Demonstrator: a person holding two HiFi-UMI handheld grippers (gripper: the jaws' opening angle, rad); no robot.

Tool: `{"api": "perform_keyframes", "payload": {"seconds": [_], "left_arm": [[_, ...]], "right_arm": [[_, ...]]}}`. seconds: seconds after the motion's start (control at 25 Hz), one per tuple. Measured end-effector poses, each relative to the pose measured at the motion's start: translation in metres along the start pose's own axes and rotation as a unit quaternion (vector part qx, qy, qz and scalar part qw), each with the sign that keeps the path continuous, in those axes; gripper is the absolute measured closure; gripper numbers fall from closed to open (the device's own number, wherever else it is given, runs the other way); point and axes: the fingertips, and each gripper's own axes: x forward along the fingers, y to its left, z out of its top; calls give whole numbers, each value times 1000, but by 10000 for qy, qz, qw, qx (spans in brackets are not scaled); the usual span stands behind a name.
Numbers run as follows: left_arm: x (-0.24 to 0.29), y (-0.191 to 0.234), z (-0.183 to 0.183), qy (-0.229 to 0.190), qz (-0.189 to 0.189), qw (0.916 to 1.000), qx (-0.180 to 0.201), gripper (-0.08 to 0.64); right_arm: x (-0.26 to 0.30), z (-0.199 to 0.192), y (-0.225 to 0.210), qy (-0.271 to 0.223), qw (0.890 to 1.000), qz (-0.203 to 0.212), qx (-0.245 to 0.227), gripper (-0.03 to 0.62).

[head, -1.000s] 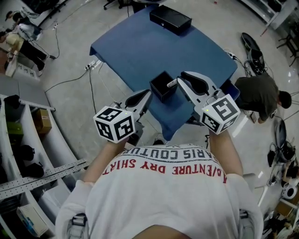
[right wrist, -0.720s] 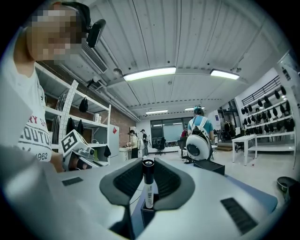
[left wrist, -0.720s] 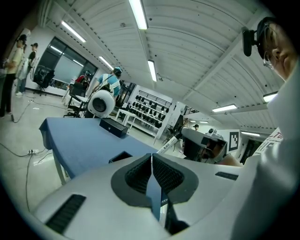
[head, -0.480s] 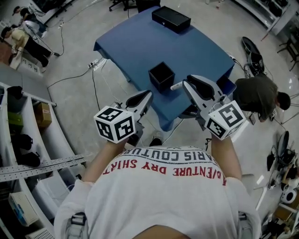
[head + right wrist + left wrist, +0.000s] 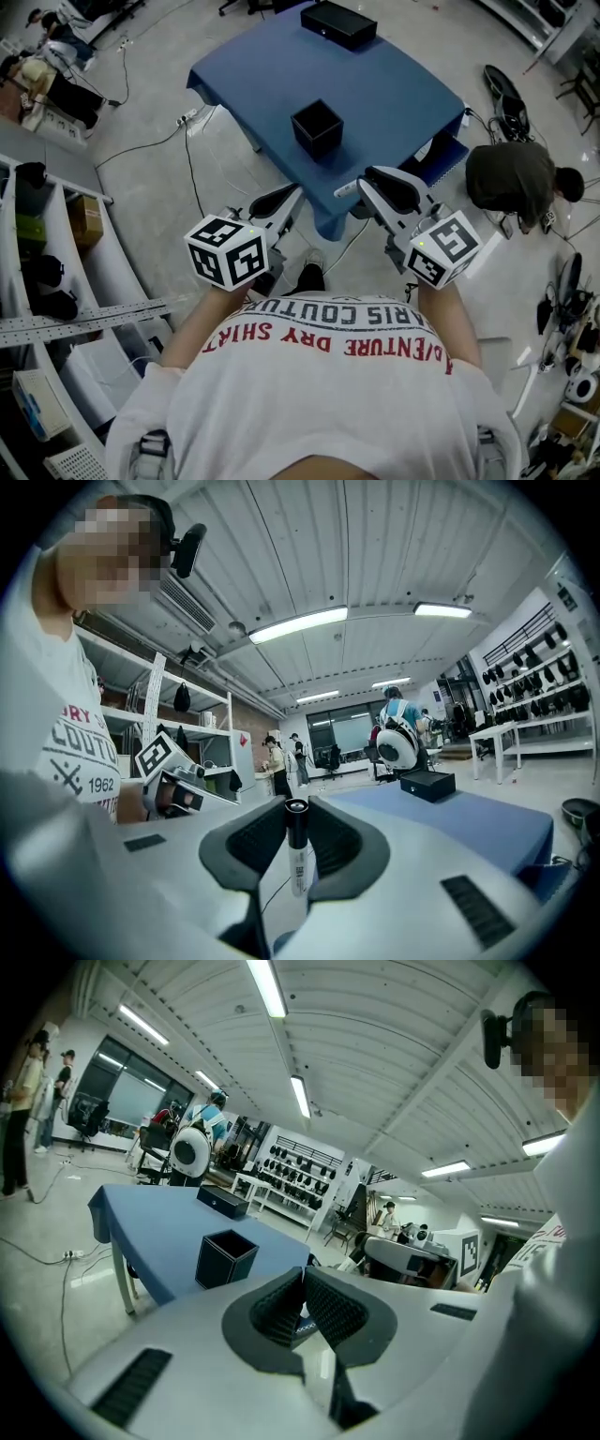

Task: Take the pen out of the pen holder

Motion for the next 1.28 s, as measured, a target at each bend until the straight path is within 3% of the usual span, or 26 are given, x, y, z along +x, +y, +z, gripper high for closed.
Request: {"api": "perform_keyframes", "payload": {"seconds": [0.64,1.28], "left_arm": [[-3,-38,-28,-15,-189,9998,20,528],[8,-40,-16,-61,-192,9997,97,528]], "right_arm": [[-42,-20,24,154,9999,11,-50,510],[-42,-9,12,105,9999,-23,-112,511]]}}
